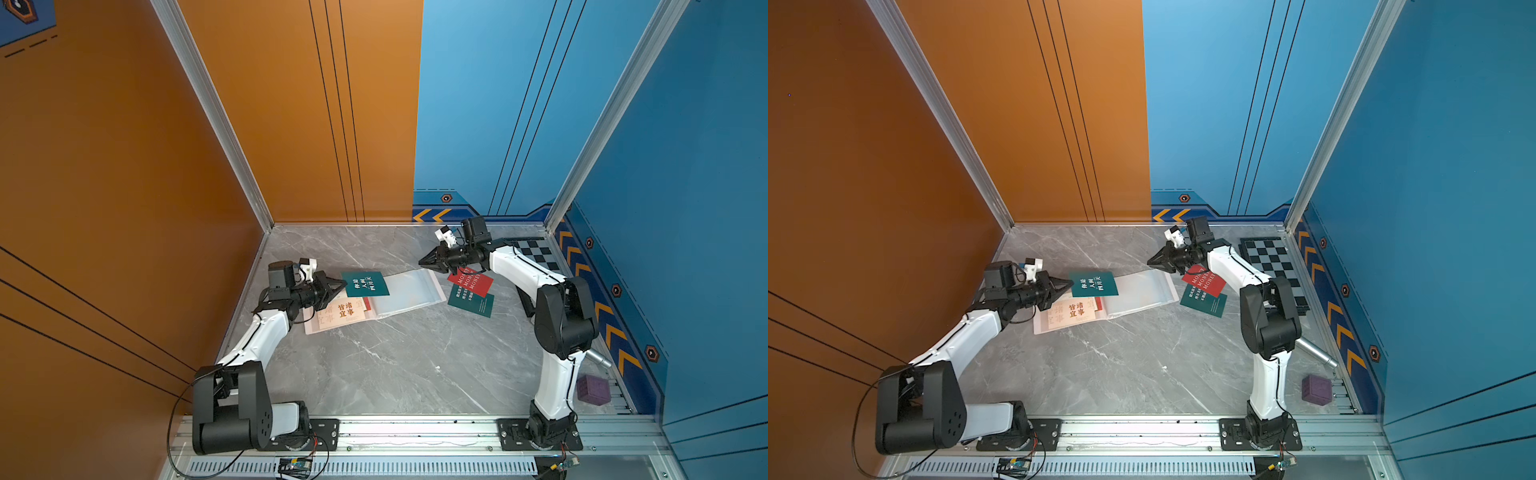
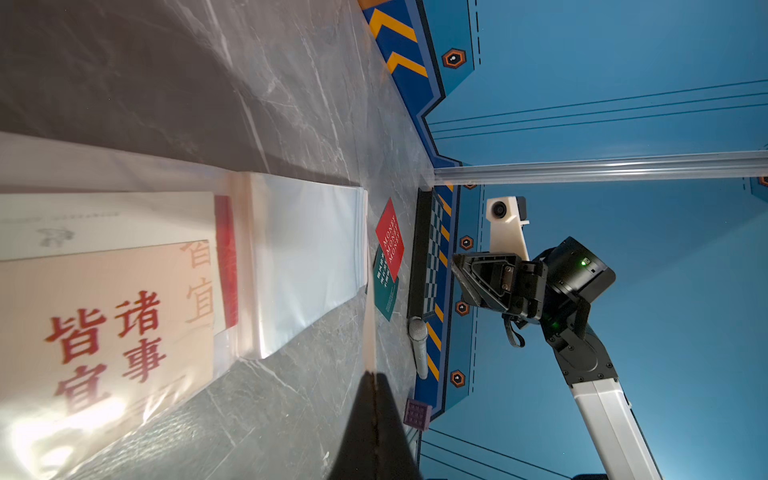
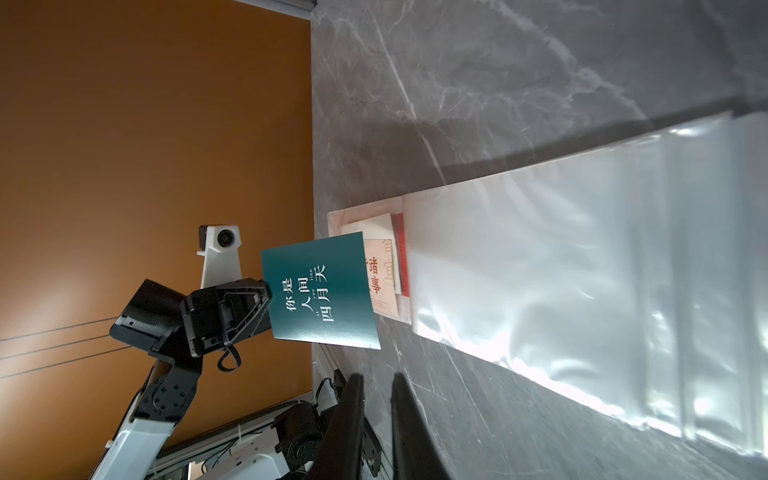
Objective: Place the photos into the photo albums
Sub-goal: Pick up the photo at the center of the board, then insert the photo into the photo album.
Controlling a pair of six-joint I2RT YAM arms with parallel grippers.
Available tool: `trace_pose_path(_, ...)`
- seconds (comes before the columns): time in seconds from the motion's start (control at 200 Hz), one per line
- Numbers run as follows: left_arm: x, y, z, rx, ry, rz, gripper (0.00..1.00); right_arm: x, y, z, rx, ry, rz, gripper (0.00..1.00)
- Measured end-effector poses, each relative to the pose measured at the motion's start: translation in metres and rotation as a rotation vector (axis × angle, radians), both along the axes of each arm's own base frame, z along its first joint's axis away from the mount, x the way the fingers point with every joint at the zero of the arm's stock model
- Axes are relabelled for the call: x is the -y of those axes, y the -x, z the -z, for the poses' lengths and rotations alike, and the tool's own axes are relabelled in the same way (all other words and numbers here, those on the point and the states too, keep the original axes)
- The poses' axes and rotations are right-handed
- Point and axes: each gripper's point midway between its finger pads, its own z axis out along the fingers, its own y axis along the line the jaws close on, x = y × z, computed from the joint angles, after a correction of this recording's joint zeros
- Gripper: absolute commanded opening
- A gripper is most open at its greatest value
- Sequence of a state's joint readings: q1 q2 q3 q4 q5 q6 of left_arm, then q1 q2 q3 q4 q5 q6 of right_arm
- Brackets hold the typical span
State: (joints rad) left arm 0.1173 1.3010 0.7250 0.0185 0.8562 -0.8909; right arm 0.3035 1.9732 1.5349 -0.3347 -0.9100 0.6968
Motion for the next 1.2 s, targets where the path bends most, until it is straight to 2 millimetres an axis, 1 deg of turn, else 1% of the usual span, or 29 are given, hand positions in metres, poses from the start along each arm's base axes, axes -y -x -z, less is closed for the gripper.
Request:
trace_pose_path(0.14, -0.009, 0.009, 0.013, -0.021, -0.014, -0.042, 0.00, 0.011, -0.003, 0.027, -0.040, 0.045, 0.039, 0.16)
trace_pose_path(0.315, -0.018, 0.014, 0.030, -0.055, -0.050, -0.095, 0.00, 0.013, 0.001, 0.065, -0.107, 0.085, 0.038, 0.16)
trace_pose_path(0.38, -0.021, 0.014, 0.032, -0.056, -0.066, -0.113, 0.00, 0.013, 0.004, 0.074, -0.120, 0.095, 0.035, 0.16)
trace_pose_path(0.591, -0.033, 0.016, 0.025, -0.021, -0.085, -0.165, 0.00, 0.014, 0.005, 0.076, -0.119, 0.098, 0.031, 0.16)
trace_pose_path(0.816, -0.038, 0.022, 0.036, -0.042, -0.093, -0.182, 0.00, 0.014, 0.005, 0.076, -0.119, 0.097, 0.030, 0.16)
trace_pose_path(1.076, -0.039, 0.023, 0.038, -0.034, -0.106, -0.177, 0.00, 0.014, 0.005, 0.087, -0.142, 0.105, 0.030, 0.16)
trace_pose_path(1.201, -0.039, 0.023, 0.041, -0.034, -0.117, -0.167, 0.00, 0.014, 0.005, 0.087, -0.142, 0.104, 0.029, 0.16)
